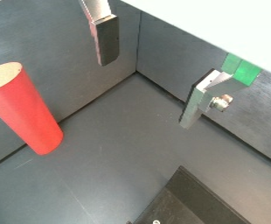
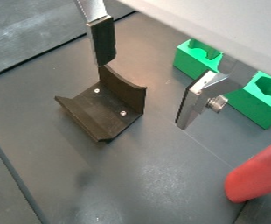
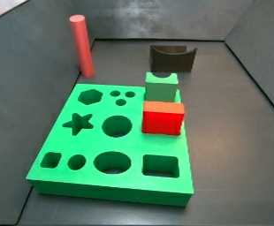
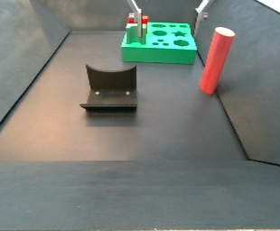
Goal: Pick up the oval object. Move up. Move to above the board. Insert the oval object.
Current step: Pick up the oval object.
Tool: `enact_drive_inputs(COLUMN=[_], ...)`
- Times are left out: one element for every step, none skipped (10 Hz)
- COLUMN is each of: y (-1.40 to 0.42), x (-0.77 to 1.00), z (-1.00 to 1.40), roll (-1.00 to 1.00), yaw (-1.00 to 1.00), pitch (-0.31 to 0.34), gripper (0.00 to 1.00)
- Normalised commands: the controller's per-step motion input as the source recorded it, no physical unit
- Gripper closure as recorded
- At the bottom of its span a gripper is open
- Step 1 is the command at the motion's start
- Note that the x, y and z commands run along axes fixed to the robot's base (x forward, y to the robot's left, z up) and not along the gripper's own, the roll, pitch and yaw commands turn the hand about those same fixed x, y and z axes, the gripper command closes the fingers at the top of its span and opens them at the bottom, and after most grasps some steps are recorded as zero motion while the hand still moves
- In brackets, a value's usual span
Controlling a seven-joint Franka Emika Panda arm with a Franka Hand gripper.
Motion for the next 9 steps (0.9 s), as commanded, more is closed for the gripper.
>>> enact_drive_inputs(y=[-0.13,-0.05,0.0,0.0,0.0,0.0,0.0,0.0,0.0], x=[0.0,0.01,0.0,0.0,0.0,0.0,0.0,0.0,0.0], z=[0.0,0.0,0.0,0.0,0.0,0.0,0.0,0.0,0.0], roll=[0.0,-0.03,-0.04,-0.04,-0.04,-0.04,-0.04,-0.04,-0.04], yaw=[-0.37,-0.92,-1.0,-1.0,-1.0,-1.0,-1.0,-1.0,-1.0], pitch=[-0.093,-0.123,-0.079,-0.074,-0.076,-0.076,-0.074,-0.076,-0.07], gripper=[0.0,0.0,0.0,0.0,0.0,0.0,0.0,0.0,0.0])
